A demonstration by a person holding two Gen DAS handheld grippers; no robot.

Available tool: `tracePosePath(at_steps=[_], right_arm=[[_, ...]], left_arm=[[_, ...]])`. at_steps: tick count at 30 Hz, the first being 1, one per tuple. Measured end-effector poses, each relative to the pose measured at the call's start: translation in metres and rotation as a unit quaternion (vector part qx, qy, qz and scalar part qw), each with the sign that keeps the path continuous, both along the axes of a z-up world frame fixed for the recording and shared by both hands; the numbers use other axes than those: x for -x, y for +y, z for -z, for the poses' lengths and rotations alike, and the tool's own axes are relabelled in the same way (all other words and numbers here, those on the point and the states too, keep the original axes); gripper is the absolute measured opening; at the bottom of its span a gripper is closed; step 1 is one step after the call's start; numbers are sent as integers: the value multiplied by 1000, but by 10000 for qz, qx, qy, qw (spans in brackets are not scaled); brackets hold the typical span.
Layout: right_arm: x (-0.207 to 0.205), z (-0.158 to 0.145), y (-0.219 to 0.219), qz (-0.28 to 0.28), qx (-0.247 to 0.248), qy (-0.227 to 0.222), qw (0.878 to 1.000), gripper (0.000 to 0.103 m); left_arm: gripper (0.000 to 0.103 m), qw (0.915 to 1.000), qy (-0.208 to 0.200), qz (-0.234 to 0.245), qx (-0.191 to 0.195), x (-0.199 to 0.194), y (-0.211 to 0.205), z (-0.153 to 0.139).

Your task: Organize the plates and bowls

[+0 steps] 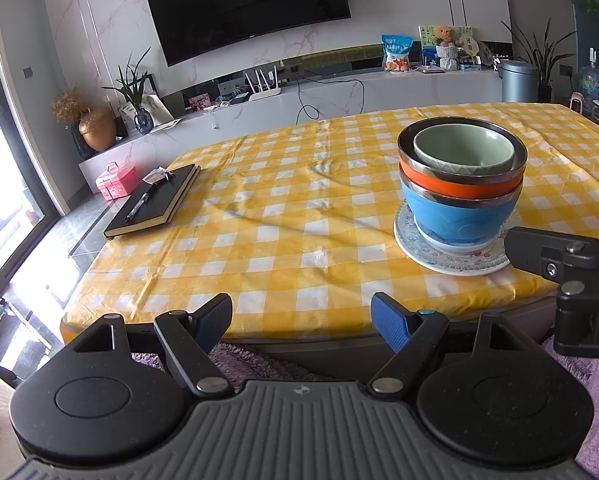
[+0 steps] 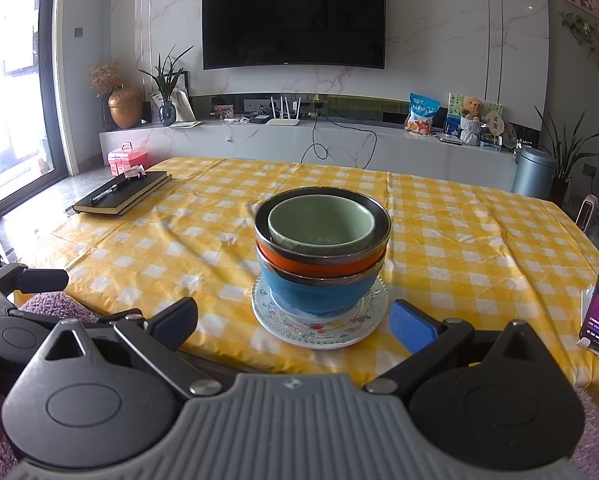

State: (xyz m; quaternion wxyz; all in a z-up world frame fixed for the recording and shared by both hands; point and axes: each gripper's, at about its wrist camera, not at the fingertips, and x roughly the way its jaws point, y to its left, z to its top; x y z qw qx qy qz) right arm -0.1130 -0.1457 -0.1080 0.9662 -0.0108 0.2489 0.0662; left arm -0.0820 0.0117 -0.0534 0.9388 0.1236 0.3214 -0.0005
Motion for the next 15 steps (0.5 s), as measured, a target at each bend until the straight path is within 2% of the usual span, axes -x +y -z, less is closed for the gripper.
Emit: tracePosePath(at_steps=[15], right_arm=[[0, 0, 1, -20, 15, -25, 10000, 100]], left_arm=[[93, 10000, -9, -33, -3, 1, 1, -1]])
